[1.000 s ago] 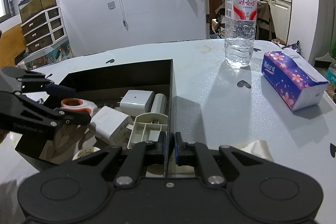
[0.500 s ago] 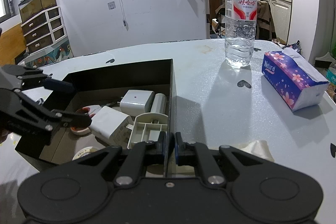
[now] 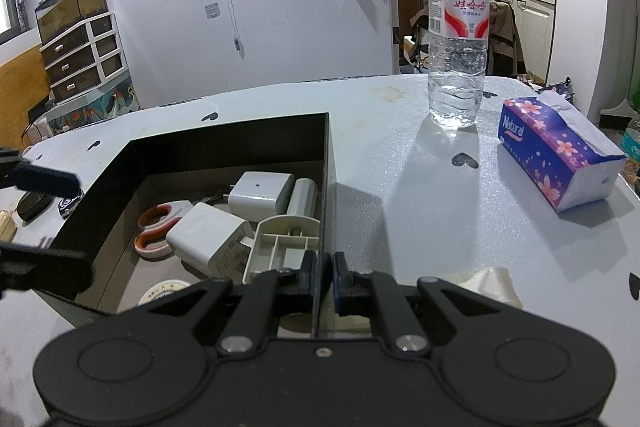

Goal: Organize rigid objects
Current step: 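Lower the scissors into the black box and open the left gripper, then move the left tool back to the black smartwatch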

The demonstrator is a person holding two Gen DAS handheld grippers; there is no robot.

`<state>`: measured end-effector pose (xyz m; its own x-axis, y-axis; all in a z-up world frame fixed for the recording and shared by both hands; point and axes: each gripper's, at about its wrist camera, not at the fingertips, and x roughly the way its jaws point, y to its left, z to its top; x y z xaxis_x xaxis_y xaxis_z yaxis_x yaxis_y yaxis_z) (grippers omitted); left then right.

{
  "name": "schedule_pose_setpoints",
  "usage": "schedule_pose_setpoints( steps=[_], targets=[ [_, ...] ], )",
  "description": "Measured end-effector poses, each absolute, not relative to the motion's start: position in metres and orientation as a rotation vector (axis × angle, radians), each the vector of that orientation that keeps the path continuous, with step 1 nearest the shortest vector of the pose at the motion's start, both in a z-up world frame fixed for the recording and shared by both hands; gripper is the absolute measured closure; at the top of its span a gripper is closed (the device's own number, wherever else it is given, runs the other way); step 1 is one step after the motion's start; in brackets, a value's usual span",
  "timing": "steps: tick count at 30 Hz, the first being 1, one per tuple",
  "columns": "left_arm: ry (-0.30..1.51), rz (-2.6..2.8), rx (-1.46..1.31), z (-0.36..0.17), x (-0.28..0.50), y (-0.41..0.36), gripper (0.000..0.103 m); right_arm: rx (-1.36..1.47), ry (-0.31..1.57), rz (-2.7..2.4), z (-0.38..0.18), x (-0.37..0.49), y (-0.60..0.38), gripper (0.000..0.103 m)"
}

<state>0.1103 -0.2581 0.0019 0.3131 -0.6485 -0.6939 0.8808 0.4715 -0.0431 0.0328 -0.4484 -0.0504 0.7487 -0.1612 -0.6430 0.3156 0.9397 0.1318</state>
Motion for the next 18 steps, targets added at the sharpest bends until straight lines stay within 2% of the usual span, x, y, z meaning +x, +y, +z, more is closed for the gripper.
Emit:
schedule_pose_setpoints(
  steps=[18],
  targets=[
    [0.757, -0.854, 0.205, 0.002, 0.098, -0.204, 0.0, 0.239, 0.677, -0.263, -0.051, 0.033, -0.449, 0.095]
  ],
)
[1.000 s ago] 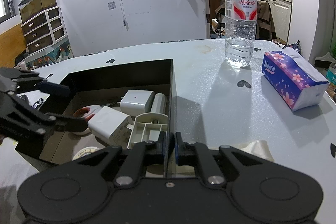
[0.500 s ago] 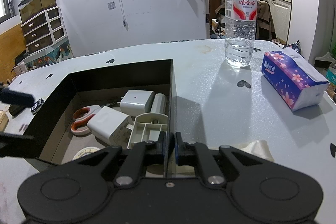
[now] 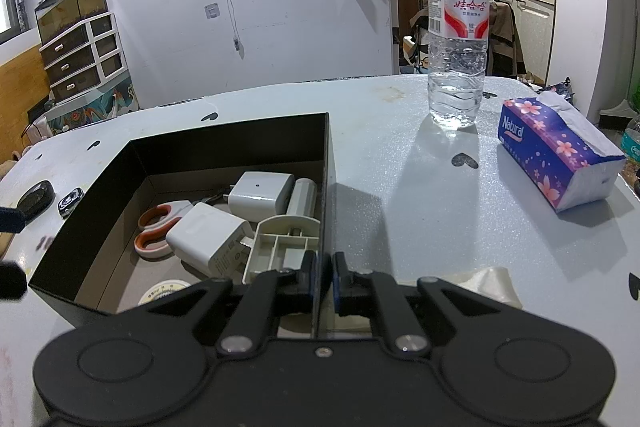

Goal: Organize rigid objects
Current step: 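Move the left tool back to the black smartwatch, then grasp the black smartwatch with the left gripper and lift it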

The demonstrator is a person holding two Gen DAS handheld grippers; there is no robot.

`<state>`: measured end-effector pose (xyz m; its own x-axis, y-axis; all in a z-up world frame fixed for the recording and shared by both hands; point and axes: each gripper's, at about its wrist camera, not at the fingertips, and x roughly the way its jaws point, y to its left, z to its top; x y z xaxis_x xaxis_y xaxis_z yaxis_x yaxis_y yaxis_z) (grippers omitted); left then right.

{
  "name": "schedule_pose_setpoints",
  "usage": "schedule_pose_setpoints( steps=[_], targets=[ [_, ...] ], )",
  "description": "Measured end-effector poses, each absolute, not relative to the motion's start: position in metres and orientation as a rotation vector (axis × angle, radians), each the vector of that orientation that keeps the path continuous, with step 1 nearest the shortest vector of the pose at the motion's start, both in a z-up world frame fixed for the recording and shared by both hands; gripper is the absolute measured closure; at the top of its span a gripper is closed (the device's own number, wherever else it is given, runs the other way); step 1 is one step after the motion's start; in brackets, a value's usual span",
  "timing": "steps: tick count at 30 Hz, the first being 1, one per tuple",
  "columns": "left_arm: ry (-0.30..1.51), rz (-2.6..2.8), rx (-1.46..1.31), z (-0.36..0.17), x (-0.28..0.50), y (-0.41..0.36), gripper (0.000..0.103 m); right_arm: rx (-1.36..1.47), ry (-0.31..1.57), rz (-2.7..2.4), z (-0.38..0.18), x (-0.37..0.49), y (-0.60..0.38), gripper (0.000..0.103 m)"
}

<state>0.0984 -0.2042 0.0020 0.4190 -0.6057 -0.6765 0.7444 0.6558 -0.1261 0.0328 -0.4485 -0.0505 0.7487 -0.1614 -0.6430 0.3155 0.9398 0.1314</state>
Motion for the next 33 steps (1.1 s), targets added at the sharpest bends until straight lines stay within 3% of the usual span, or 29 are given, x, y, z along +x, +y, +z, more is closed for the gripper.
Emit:
schedule_pose_setpoints(
  steps=[11, 22, 33],
  targets=[
    [0.676, -0.554, 0.09, -0.023, 0.14, -0.149, 0.002, 0.239, 0.677, -0.264, -0.05, 0.033, -0.449, 0.095],
    [0.728, -0.265, -0.01, -0.069, 0.21, -0.148, 0.028, 0.24, 0.677, -0.263, -0.05, 0.033, -0.448, 0.095],
    [0.684, -0.229, -0.042, -0.071, 0.228, -0.17, 0.029, 0.24, 0.677, -0.262, -0.051, 0.033, -0.449, 0.095]
  ],
)
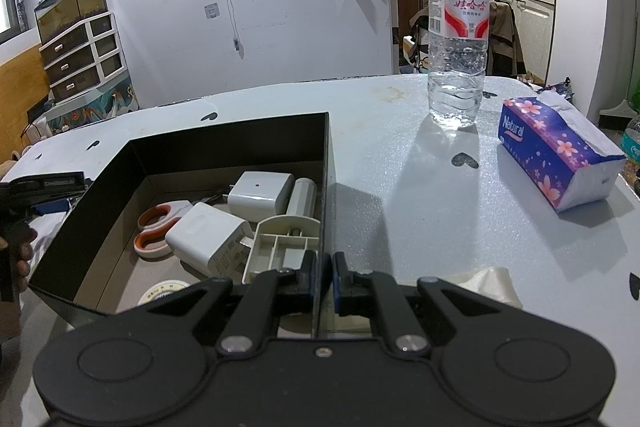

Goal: Organize rigid objects
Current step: 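Grasp the black smartwatch with the left gripper and lift it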

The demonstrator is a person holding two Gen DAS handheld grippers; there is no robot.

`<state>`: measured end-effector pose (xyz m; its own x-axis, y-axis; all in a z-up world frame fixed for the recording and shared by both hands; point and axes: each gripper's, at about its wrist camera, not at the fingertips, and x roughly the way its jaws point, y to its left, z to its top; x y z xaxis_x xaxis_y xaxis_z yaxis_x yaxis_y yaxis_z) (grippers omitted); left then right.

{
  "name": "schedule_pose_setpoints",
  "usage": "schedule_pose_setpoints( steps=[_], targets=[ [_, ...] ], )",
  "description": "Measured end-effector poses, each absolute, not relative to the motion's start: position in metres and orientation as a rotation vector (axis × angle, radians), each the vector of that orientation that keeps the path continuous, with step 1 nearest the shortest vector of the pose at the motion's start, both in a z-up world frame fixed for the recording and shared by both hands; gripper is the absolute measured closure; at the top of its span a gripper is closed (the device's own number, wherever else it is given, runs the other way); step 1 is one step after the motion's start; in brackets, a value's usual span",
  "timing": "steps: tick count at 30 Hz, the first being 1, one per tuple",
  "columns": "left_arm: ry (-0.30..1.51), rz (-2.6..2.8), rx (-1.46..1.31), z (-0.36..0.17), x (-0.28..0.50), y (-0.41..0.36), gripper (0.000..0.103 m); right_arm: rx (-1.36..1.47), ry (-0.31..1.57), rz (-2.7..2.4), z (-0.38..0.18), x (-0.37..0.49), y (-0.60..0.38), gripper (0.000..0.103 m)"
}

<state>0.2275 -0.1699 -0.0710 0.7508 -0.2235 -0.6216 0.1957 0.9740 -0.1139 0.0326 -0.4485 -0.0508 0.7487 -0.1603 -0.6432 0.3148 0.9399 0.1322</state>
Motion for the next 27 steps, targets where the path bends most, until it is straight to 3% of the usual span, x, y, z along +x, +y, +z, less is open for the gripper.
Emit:
schedule_pose_setpoints(
  steps=[7, 12, 19, 27],
  targets=[
    [0.645, -0.182, -0.073, -0.073, 0.241, -0.171, 0.03, 0.239, 0.678, -0.262, -0.051, 0.033, -0.449, 0.095],
    [0.612, -0.174, -0.036, -0.076, 0.246, -0.176, 0.047, 0.238, 0.678, -0.262, -0.051, 0.033, -0.449, 0.095],
    [0.61, -0.174, -0.045, -0.075, 0.247, -0.173, 0.056, 0.239, 0.677, -0.262, -0.05, 0.032, -0.449, 0.095],
    [0.616, -0.199, 0.021, -0.075, 0.243, -0.178, 0.055, 0.236, 0.677, -0.263, -0.051, 0.033, -0.449, 0.095]
  ],
)
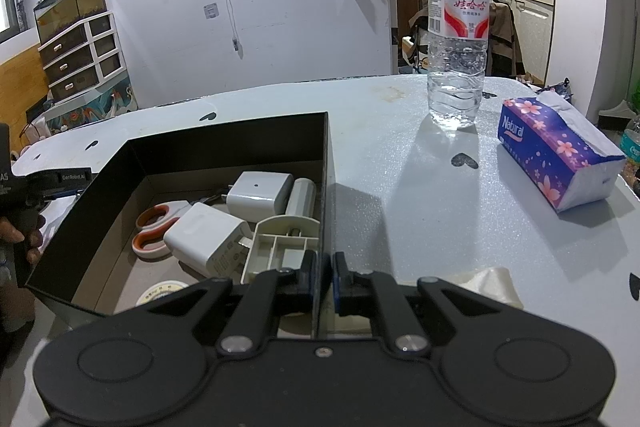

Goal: Organize rigid objects
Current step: 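Grasp the black smartwatch with the left gripper and lift it, then lower the smartwatch into the black box and open the left gripper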

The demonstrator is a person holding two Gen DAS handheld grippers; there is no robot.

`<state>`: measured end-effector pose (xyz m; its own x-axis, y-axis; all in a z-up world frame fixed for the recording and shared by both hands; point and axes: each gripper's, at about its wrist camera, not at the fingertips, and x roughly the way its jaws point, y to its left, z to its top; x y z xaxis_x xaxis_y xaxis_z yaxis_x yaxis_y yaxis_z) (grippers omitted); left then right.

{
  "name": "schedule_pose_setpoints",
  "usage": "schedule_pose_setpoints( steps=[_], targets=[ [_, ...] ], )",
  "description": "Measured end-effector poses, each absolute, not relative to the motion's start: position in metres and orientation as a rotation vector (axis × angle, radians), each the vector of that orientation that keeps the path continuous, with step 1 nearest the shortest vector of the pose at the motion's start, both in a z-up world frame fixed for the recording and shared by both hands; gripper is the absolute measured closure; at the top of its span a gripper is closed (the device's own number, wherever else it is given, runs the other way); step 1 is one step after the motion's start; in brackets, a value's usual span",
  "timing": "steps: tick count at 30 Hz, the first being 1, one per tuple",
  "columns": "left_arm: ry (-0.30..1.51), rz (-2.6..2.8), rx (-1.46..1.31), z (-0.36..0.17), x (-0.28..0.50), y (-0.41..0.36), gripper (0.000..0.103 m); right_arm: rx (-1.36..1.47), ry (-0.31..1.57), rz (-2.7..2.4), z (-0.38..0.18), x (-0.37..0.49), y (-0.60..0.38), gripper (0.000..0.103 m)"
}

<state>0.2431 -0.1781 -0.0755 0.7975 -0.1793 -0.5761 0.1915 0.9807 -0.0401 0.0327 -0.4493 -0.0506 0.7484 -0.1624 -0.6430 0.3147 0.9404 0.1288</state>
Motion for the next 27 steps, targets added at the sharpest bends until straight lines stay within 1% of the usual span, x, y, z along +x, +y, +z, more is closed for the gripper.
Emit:
schedule_pose_setpoints(
  steps=[10, 14, 18, 23, 27],
  targets=[
    [0.608, -0.217, 0.004, -0.075, 0.236, -0.173, 0.056, 0.236, 0.677, -0.263, -0.051, 0.033, -0.451, 0.095],
    [0.55, -0.241, 0.029, -0.069, 0.212, -0.172, 0.056, 0.237, 0.678, -0.262, -0.052, 0.034, -0.451, 0.095],
    [0.535, -0.36, 0.003, -0.051, 0.185, -0.175, 0.056, 0.238, 0.677, -0.262, -0.052, 0.034, -0.451, 0.095],
    [0.47, -0.494, -0.023, -0.02, 0.145, -0.182, 0.056, 0.238, 0.678, -0.262, -0.052, 0.034, -0.451, 0.095],
    [0.478, -0.588, -0.02, -0.009, 0.12, -0.194, 0.056, 0.239, 0.678, -0.261, -0.052, 0.034, -0.451, 0.095]
  ],
)
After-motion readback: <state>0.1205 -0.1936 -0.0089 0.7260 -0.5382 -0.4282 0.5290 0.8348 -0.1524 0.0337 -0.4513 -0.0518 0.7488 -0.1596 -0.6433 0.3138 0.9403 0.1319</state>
